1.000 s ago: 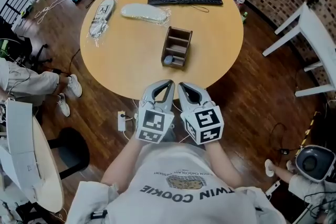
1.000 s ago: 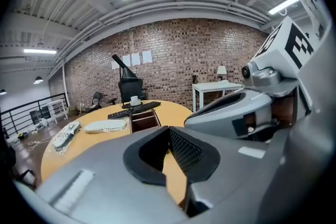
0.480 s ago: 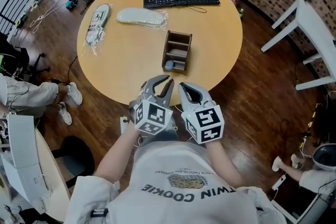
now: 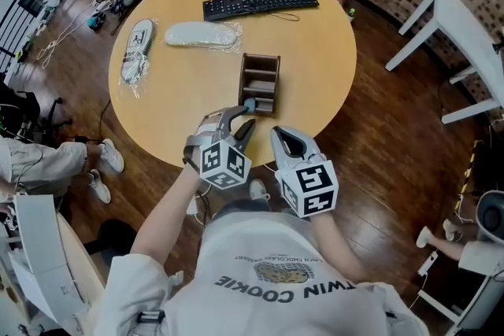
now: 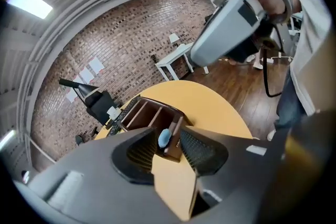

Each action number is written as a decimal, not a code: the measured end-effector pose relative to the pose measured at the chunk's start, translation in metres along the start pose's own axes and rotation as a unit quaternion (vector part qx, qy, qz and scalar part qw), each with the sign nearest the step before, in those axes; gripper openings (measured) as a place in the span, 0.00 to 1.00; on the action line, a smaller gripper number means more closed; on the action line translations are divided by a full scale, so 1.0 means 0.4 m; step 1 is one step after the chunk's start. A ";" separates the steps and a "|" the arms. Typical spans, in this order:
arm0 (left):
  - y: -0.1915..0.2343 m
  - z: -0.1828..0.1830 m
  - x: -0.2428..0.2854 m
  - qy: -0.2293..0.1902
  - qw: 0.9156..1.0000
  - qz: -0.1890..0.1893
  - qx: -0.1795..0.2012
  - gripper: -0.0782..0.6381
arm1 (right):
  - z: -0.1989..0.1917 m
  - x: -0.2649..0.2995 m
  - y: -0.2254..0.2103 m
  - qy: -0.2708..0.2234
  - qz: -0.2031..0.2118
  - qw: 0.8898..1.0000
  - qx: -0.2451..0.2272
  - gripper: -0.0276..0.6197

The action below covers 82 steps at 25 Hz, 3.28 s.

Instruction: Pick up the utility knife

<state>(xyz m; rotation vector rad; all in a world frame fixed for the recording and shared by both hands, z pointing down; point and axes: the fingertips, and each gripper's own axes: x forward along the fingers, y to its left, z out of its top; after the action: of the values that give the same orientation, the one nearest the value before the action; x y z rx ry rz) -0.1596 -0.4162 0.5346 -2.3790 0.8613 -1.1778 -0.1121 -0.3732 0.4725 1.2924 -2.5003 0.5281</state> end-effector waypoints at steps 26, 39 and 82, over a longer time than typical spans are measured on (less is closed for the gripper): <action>-0.004 -0.020 0.089 0.051 0.985 -0.065 0.154 0.21 | 0.002 -0.006 -0.056 0.002 -0.020 1.000 0.017 0.05; 0.007 0.048 0.026 0.044 0.995 -0.027 0.082 0.21 | -0.002 -0.056 -0.048 -0.002 0.005 1.000 0.007 0.05; -0.295 0.363 -0.445 -0.049 0.926 0.200 -0.317 0.21 | -0.117 -0.483 0.079 -0.020 0.155 0.985 -0.080 0.05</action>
<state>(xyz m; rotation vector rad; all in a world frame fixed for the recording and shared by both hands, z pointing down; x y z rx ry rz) -0.0836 -0.2049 0.4074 -2.4979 1.8065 -0.6689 -0.0258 -0.1963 0.4306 0.8697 -2.7297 0.3594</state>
